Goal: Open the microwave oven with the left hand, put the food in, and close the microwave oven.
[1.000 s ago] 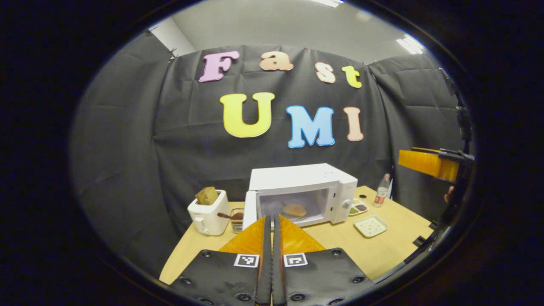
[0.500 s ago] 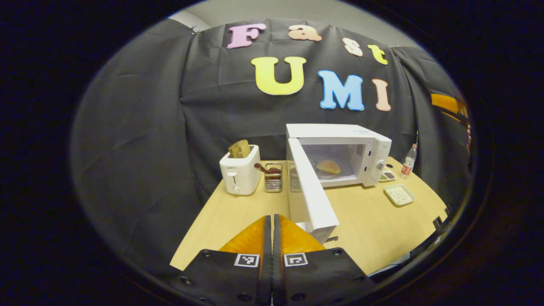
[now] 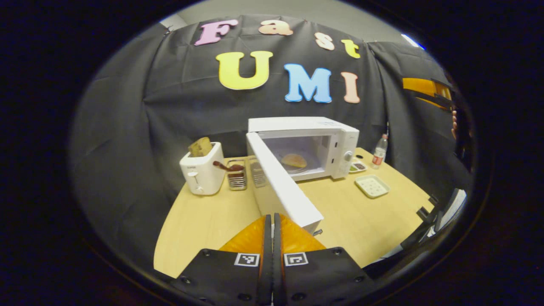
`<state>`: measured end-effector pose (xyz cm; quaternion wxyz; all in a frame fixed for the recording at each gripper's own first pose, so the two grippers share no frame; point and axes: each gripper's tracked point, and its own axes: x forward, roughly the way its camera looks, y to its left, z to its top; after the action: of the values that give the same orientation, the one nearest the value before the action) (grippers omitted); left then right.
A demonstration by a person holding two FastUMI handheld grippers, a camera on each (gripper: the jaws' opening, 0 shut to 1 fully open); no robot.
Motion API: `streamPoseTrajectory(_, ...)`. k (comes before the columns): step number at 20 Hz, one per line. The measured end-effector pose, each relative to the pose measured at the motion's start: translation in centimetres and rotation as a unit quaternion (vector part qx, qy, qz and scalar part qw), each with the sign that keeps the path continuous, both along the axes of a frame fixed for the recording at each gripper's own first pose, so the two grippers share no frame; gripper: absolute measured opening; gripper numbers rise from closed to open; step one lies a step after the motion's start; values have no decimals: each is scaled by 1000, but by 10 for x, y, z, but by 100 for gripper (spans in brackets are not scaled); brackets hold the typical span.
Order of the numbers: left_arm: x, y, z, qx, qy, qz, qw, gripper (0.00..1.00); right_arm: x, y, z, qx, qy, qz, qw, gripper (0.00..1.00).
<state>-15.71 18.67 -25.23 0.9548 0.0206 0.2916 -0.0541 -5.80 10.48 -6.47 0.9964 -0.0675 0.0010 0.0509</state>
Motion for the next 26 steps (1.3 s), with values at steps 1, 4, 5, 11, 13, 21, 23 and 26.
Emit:
streamPoseTrajectory(1, 4, -12, -4, -6, 2, -17, 1000, 7, 0, -1, -2, 2, 2, -1, 1000, 96)
streamPoseTrajectory(4, 17, -45, -5, -20, 5, -55, 998, 7, 4, -10, -2, 1, 6, -6, 1000, 96)
streamPoseTrajectory(5, 22, -56, -6, -24, 6, -66, 998, 7, 5, -13, -2, 0, 7, -8, 1000, 96)
streamPoseTrajectory(11, 57, -105, -11, -29, 9, -106, 994, 7, 21, -44, -1, 10, 12, -28, 999, 96)
streamPoseTrajectory(13, 72, -119, -14, -32, 10, -109, 993, 7, 27, -54, 1, 13, 11, -33, 999, 96)
streamPoseTrajectory(21, 125, -168, -28, -14, 11, -134, 991, 5, 48, -96, 2, 20, 20, -45, 999, 96)
streamPoseTrajectory(23, 139, -177, -31, -15, 13, -135, 991, 7, 52, -106, 4, 20, 21, -49, 998, 96)
streamPoseTrajectory(26, 162, -187, -34, -12, 9, -129, 992, 7, 59, -122, 6, 20, 23, -53, 998, 96)
